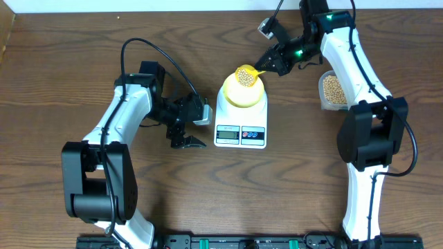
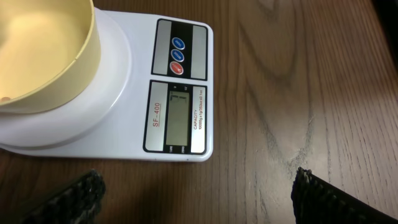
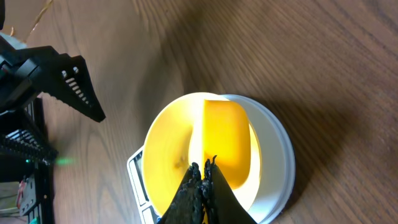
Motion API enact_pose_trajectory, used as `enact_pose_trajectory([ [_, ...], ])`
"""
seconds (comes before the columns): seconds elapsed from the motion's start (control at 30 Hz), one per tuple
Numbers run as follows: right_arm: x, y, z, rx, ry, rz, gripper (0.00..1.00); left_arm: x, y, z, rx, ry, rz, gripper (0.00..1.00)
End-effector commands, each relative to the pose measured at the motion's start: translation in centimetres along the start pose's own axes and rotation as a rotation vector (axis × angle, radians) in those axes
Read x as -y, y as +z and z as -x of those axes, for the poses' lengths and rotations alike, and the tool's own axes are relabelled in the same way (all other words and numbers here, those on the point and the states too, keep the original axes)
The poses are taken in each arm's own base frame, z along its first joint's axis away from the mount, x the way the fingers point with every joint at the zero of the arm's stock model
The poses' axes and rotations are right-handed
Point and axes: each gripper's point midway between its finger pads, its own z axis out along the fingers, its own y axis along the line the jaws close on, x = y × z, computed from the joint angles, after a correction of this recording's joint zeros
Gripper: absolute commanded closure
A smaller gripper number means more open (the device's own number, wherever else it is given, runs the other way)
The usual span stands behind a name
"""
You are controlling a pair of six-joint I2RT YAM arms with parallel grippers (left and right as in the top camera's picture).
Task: Scoop item into bowl and weigh 50g on scale
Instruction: 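Tilt the scoop with the right gripper to pour soybeans into the bowl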
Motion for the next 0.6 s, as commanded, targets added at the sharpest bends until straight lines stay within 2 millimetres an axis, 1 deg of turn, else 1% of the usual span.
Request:
enact_pose_trajectory([
  [0.0, -0.4, 0.6, -0.5, -0.009, 0.016, 0.035, 0.99, 0.1, -0.1, 0.1, 0.005, 0.006, 0.001, 0.02],
  [0.2, -1.9, 0.0, -1.0, -0.03, -0.093, 0.079, 0.99, 0.1, -0.1, 0.1, 0.005, 0.006, 0.001, 0.02],
  [0.37, -3.2, -1.1, -0.7, -0.03, -0.193, 0.078, 0.99, 0.1, -0.1, 0.1, 0.005, 0.006, 0.001, 0.02],
  [0.57, -3.4, -1.4, -0.4, -0.022, -0.265, 0.071, 0.99, 0.1, -0.1, 0.1, 0.005, 0.006, 0.001, 0.02],
])
